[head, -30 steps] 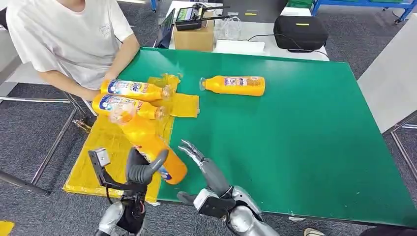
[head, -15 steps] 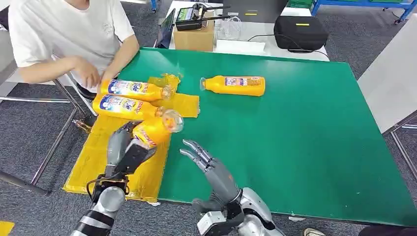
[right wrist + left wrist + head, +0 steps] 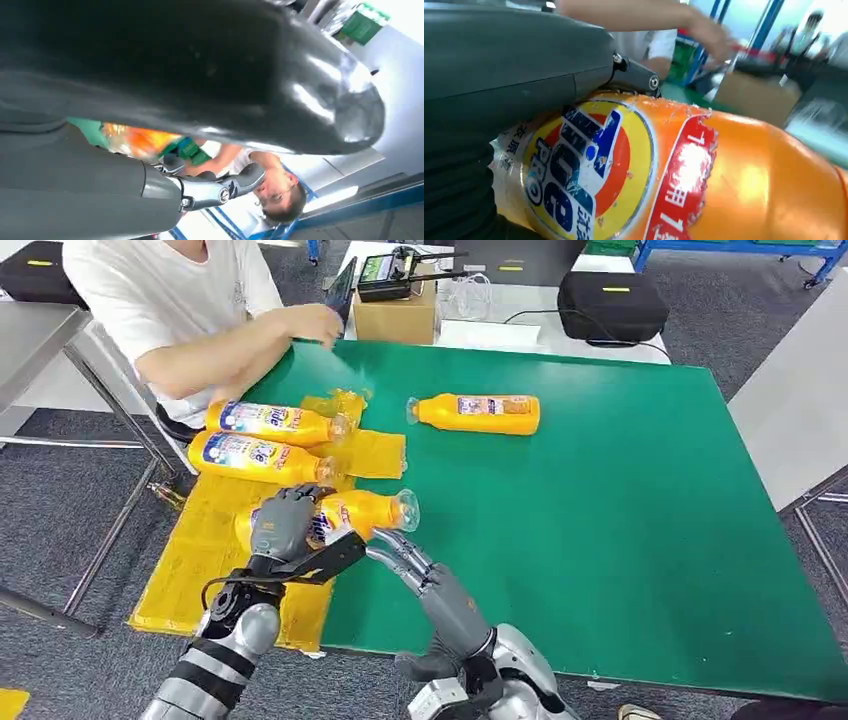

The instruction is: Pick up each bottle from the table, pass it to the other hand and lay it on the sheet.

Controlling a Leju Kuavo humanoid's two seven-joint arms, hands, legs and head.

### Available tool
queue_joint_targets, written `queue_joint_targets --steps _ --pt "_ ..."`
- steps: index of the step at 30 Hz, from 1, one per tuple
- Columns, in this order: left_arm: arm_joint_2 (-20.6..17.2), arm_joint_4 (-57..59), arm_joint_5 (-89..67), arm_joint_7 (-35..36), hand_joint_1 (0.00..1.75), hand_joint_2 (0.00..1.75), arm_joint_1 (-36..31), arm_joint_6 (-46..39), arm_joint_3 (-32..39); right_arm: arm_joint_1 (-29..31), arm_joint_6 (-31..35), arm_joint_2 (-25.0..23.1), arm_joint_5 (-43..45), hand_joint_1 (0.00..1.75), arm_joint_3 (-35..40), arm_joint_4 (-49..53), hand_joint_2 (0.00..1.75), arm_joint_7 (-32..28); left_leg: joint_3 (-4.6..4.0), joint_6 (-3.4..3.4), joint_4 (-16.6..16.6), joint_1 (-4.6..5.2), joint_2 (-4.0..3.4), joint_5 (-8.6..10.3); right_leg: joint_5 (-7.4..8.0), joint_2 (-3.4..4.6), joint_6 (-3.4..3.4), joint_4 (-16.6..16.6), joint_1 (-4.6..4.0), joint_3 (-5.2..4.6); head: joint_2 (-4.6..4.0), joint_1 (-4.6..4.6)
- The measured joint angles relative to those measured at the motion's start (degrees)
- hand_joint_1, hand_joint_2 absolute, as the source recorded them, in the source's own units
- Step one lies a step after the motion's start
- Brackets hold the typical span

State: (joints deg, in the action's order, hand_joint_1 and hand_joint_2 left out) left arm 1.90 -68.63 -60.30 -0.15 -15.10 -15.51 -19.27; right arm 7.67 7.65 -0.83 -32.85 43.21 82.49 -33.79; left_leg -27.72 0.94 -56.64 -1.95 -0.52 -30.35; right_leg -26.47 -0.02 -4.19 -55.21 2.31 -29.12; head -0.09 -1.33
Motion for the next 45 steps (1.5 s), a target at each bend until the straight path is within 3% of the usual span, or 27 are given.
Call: queue_joint_targets --steps 3,6,14,15,17,18,28,34,35,38,42,45 --pt "-0.1 1.0 -1.3 1.0 1.75 1.75 -0.7 0.8 -0.3 -0.1 -0.3 -0.1 0.2 0.00 -0.2 0.1 0.00 -0.2 -0.01 0.00 0.0 0.00 0.01 0.00 0.00 0.00 0.00 0.0 0.00 0.00 0.00 -0.02" --pt "-0.6 14.0 -7.4 6.3 1.75 1.75 -7.7 6.0 -1.4 -1.3 -3.0 -1.0 2.4 0.00 -2.8 0.1 0.00 -1.2 -0.03 0.00 0.0 0.00 0.00 0.04 0.01 0.01 -0.01 0.0 0.00 0.01 0.00 0.00" --pt "-1.0 29.1 -5.7 7.4 1.75 1.75 -17.4 8.4 1.0 -1.3 -4.0 -3.0 4.2 0.00 -4.0 -1.1 0.00 -2.4 -0.04 -0.01 0.0 -0.01 0.00 0.05 0.01 0.02 -0.01 0.0 0.00 0.04 0.00 0.00" --pt "-1.0 30.1 -5.7 7.4 1.52 1.75 -18.0 8.5 1.2 -1.3 -4.0 -3.1 4.2 0.00 -4.0 -1.2 0.00 -2.4 -0.04 -0.01 0.0 -0.01 -0.02 0.05 0.01 0.03 -0.01 0.0 0.00 0.03 0.00 -0.02" --pt "-1.1 32.0 -5.6 7.4 0.19 1.75 -19.1 8.5 1.6 -1.3 -4.0 -3.3 4.2 0.00 -4.2 -1.6 0.00 -2.4 -0.03 -0.01 0.0 -0.01 0.01 0.05 0.01 0.01 -0.01 0.0 0.00 0.04 0.00 0.00" --pt "-1.1 32.6 -5.5 7.4 0.00 1.75 -19.5 8.6 1.7 -1.2 -4.0 -3.4 4.2 0.00 -4.3 -1.7 0.00 -2.4 -0.03 -0.01 0.0 -0.01 0.01 0.05 0.01 0.00 -0.01 0.0 0.00 0.05 0.00 0.00" --pt "-0.3 35.8 11.2 -5.9 0.00 1.75 -21.6 18.6 6.9 -0.6 -3.5 -3.6 5.6 0.00 -4.5 -3.8 0.00 -3.7 0.04 -0.01 0.0 -0.01 0.02 0.06 0.01 0.00 -0.01 0.0 0.00 0.12 0.00 0.00" --pt "0.2 35.8 15.1 -8.7 0.00 1.75 -21.7 21.2 7.7 -0.3 -3.5 -3.8 6.1 0.00 -4.5 -4.8 0.00 -4.1 0.03 -0.01 0.0 0.00 0.02 0.06 0.01 -0.03 -0.01 0.0 0.01 0.13 0.00 0.00" --pt "0.2 35.4 17.2 -10.0 0.00 1.75 -21.5 22.2 7.8 -0.2 -3.3 -3.8 6.2 0.00 -4.5 -5.0 1.75 -4.3 0.03 -0.01 0.0 0.00 0.02 0.06 0.01 -0.04 -0.01 0.0 0.01 0.13 0.00 -0.02" --pt "0.3 29.9 27.0 -14.3 0.00 1.75 -18.2 22.0 7.9 -0.6 1.3 -3.8 6.4 0.00 -4.7 -5.4 1.75 -5.7 0.03 -0.01 0.0 0.00 0.00 0.06 0.01 0.00 -0.01 0.0 0.01 0.11 0.00 -0.02" --pt "0.7 20.2 35.8 -14.4 0.00 1.75 -13.3 19.6 7.9 -1.4 7.1 -3.7 4.3 0.00 -5.4 -5.4 1.75 -5.1 0.02 0.00 0.0 0.00 -0.03 0.04 0.01 0.02 -0.01 0.0 0.01 0.09 0.00 0.00" --pt "0.7 9.7 45.8 -18.0 0.00 1.75 -7.4 15.9 8.3 -1.4 16.3 -3.0 -7.7 0.00 -5.6 -6.3 1.75 2.0 0.02 0.00 0.0 0.00 -0.05 0.03 0.01 0.04 -0.01 0.0 0.00 0.05 0.00 -0.04"
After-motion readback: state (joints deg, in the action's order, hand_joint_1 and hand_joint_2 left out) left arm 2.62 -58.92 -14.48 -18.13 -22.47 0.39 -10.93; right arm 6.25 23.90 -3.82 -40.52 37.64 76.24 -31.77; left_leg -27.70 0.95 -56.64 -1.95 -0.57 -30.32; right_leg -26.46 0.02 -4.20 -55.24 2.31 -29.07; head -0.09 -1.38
